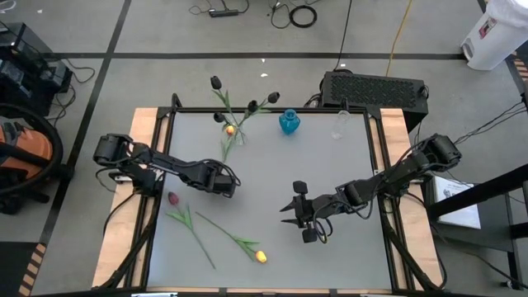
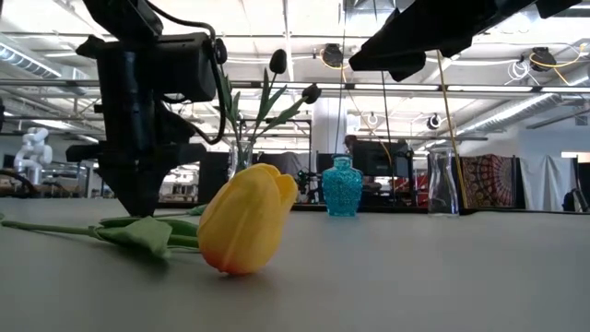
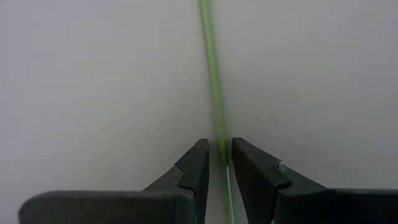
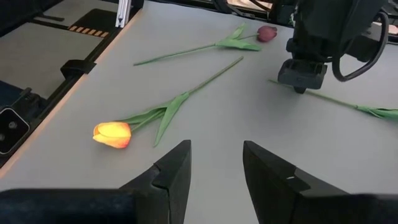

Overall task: Sort flowers into vase by color
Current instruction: Put the yellow flower into the right transparent flower vase

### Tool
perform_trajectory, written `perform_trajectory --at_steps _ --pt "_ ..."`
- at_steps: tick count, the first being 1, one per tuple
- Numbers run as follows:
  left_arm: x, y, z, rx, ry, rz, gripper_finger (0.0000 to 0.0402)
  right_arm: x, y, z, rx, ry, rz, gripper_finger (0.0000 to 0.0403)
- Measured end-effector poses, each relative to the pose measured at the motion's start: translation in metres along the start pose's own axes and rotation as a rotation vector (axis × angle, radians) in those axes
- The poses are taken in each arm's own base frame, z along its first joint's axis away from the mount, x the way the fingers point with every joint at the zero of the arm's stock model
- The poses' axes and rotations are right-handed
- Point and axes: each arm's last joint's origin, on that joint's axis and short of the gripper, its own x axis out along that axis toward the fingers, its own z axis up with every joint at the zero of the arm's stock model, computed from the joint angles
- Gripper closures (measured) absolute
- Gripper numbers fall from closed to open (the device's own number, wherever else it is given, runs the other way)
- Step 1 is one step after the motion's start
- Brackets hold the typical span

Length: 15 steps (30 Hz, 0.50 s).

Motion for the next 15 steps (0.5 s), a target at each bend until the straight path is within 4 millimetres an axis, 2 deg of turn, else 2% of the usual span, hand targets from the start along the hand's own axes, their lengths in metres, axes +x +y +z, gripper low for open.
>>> perform_trajectory --at_steps 8,15 --pt "0.0 -0.0007 -0.0015 0.008 0.014 -0.008 0.033 0.0 0.0 0.0 -0.002 0.0 0.0 0.0266" --pt "-0.0004 -0.0021 -0.0015 0.028 0.036 -0.024 0.0393 0.0 0.0001 0.0001 -0.002 -0.001 0.0 0.0266"
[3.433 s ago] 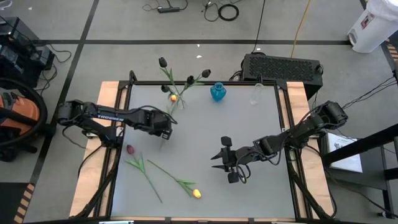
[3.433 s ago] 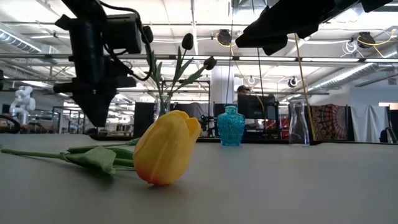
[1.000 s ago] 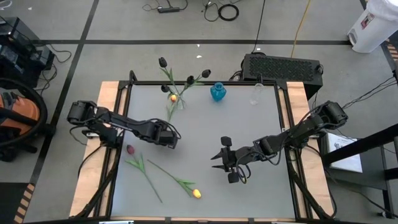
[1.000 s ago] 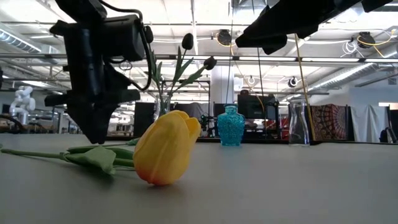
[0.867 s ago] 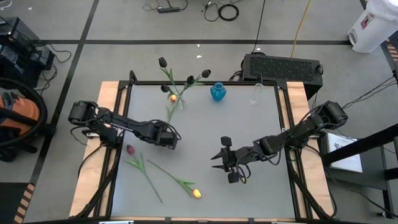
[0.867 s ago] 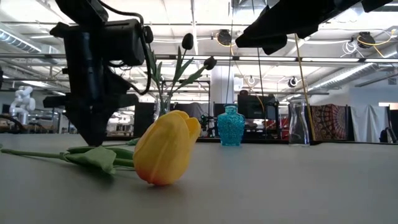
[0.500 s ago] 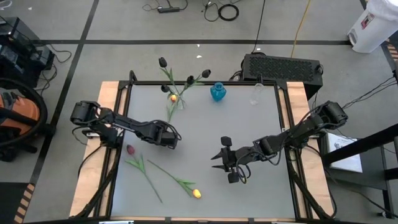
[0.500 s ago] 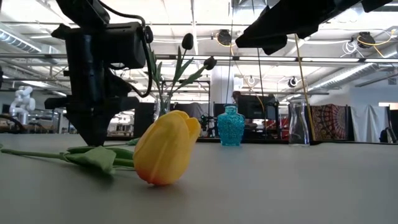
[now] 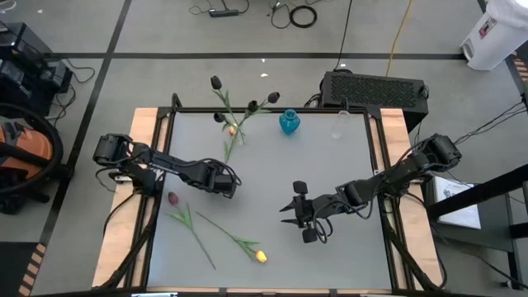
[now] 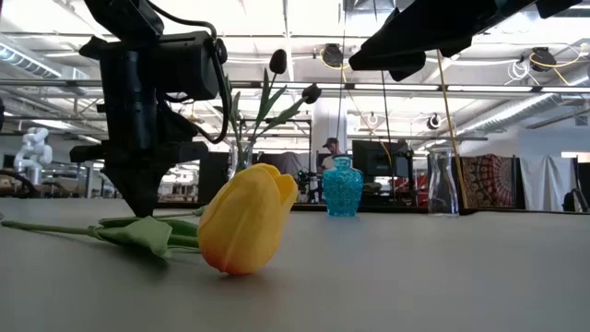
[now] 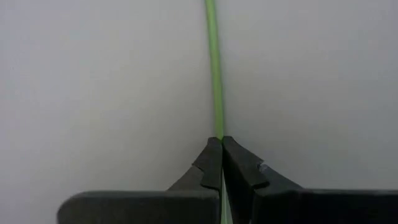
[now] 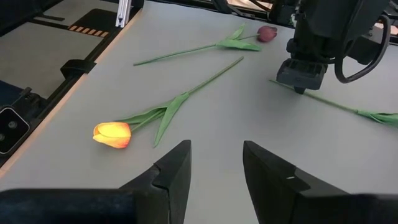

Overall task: Sort flowers into vase by color
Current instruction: Put the yellow flower into the right transparent flower vase

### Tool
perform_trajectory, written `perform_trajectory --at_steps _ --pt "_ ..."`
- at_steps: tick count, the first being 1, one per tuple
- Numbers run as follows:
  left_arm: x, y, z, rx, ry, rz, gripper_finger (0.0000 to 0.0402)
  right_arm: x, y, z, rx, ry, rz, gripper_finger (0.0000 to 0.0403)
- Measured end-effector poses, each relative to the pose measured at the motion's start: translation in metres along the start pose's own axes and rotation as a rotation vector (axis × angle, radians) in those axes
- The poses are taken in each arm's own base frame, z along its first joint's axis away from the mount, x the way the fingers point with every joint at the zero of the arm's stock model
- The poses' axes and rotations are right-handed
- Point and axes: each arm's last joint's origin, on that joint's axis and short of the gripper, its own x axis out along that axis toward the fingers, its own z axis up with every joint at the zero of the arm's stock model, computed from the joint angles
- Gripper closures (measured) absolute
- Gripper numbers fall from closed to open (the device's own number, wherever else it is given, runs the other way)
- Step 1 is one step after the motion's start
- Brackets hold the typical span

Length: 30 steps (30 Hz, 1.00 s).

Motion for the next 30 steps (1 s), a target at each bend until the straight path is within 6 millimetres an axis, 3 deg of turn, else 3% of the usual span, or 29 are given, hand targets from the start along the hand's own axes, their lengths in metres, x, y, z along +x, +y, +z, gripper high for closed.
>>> perform_trajectory --at_steps 11,22,30 --pt "-0.003 0.0 -0.015 0.016 0.061 0.018 0.0398 0.0 0.0 0.0 0.0 0.0 0.0 0.0266" --pt "-0.018 0.015 -0.023 -0.042 0.123 0.092 0.04 0.0 0.0 -0.001 -0.002 0.006 0.0 0.0266" --pt "-0.024 0.012 -0.048 0.01 0.181 0.076 0.04 0.0 0.0 -0.003 -0.01 0.026 -0.002 0.0266"
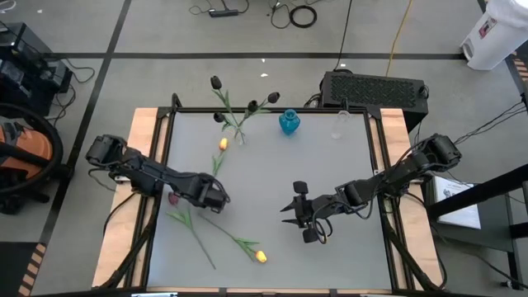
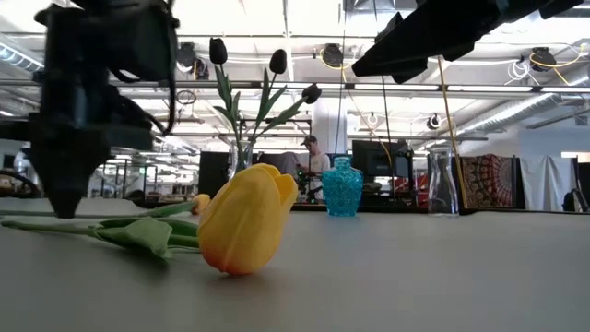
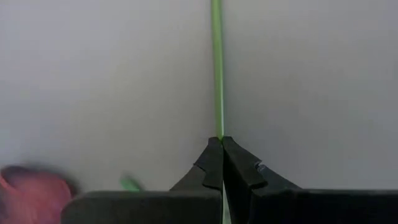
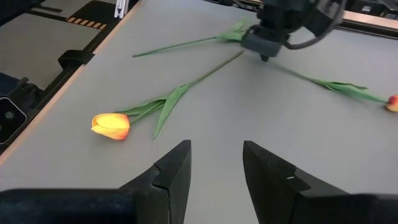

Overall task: Sort flowers into vase by color
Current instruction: Put the yellow flower into the right transparent flower vase

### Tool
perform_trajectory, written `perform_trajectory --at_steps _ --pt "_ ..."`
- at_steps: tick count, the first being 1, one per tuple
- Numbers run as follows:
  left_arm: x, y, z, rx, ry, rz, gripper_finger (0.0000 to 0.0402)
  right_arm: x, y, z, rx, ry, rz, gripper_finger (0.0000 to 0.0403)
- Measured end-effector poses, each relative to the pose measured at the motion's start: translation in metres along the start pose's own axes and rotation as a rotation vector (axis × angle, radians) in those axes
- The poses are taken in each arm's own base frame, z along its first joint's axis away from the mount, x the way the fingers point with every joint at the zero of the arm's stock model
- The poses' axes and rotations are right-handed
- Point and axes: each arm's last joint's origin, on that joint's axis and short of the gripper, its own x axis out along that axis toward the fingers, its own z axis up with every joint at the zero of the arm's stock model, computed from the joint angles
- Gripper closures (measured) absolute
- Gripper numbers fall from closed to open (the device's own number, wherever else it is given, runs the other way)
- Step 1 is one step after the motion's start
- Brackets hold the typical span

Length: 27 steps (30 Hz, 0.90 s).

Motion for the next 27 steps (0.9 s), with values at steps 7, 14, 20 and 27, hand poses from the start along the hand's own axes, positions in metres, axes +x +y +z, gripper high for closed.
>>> perform_trajectory --at_steps 7,14,20,27 --pt "-0.002 -0.002 -0.032 0.074 0.036 -0.015 0.0401 0.0 0.0 0.001 0.002 -0.008 0.0 0.0266" --pt "-0.003 -0.002 -0.065 0.204 0.031 -0.047 0.0401 0.0 0.0 0.006 0.013 -0.061 0.003 0.0266" --pt "-0.005 -0.004 -0.082 0.316 -0.018 -0.106 0.0401 -0.001 -0.001 0.013 0.01 -0.137 0.003 0.0266" --pt "-0.024 -0.015 -0.093 0.485 -0.166 -0.185 0.0401 0.0 -0.008 0.016 0.024 -0.163 -0.017 0.0266"
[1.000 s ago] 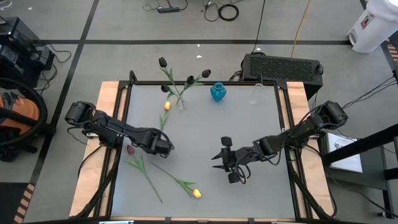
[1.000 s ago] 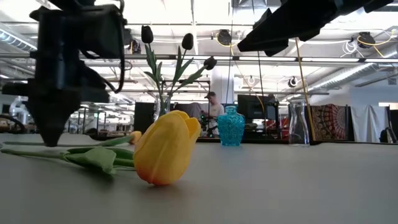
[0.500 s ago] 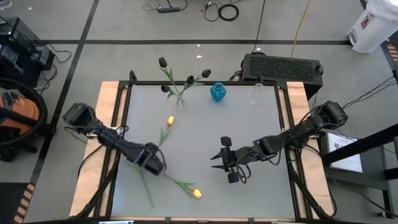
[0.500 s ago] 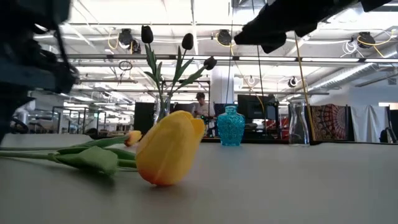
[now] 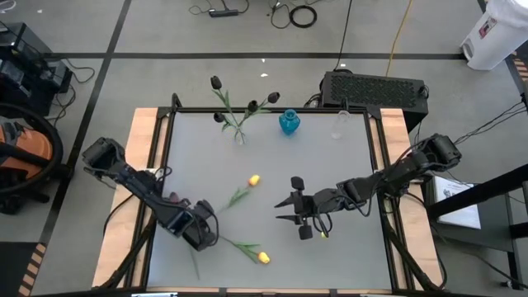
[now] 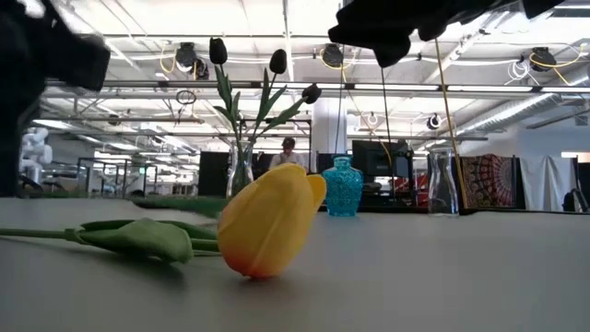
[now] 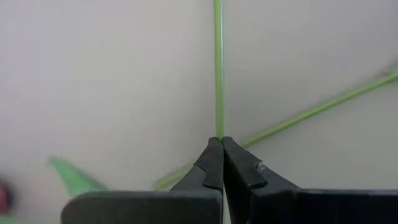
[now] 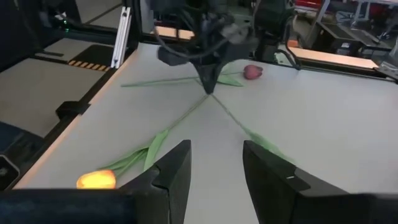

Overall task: Sort flowers into vase by color
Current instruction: Put the yellow flower into the right transparent flower vase

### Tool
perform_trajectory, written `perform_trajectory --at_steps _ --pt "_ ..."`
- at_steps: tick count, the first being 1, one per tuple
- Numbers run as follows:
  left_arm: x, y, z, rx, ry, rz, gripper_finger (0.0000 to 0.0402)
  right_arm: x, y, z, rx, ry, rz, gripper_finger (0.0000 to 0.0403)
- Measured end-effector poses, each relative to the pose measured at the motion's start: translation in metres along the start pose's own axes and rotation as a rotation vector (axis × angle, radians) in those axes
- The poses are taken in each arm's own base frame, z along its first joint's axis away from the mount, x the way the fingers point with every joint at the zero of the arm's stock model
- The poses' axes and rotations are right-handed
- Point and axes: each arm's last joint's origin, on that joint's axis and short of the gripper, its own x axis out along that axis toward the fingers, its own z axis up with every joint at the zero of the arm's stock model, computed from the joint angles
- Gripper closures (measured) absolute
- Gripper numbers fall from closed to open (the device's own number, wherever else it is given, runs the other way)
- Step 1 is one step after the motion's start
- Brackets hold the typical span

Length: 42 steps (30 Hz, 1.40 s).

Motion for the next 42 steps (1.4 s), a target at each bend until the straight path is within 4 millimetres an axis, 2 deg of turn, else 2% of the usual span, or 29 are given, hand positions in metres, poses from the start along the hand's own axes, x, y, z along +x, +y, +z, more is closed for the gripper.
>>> perform_trajectory --at_steps 9,20,24,34,42 --pt "-0.025 -0.019 0.015 0.141 -0.276 -0.024 0.0401 0.001 -0.002 0.001 0.006 -0.01 -0.007 0.0266" --pt "-0.047 -0.03 0.03 0.24 -0.616 0.064 0.0401 -0.006 -0.003 0.008 0.021 -0.045 -0.006 0.0266" --pt "-0.052 -0.03 0.036 0.249 -0.747 0.121 0.0401 -0.018 -0.005 0.02 0.007 -0.097 -0.004 0.0266" --pt "-0.058 -0.039 0.059 0.313 -0.964 0.229 0.0401 -0.064 -0.014 0.054 -0.089 -0.254 -0.015 0.0266" --pt "-0.071 -0.053 0.091 0.372 -1.078 0.231 0.0401 -0.07 -0.017 0.063 -0.14 -0.343 -0.04 0.0266"
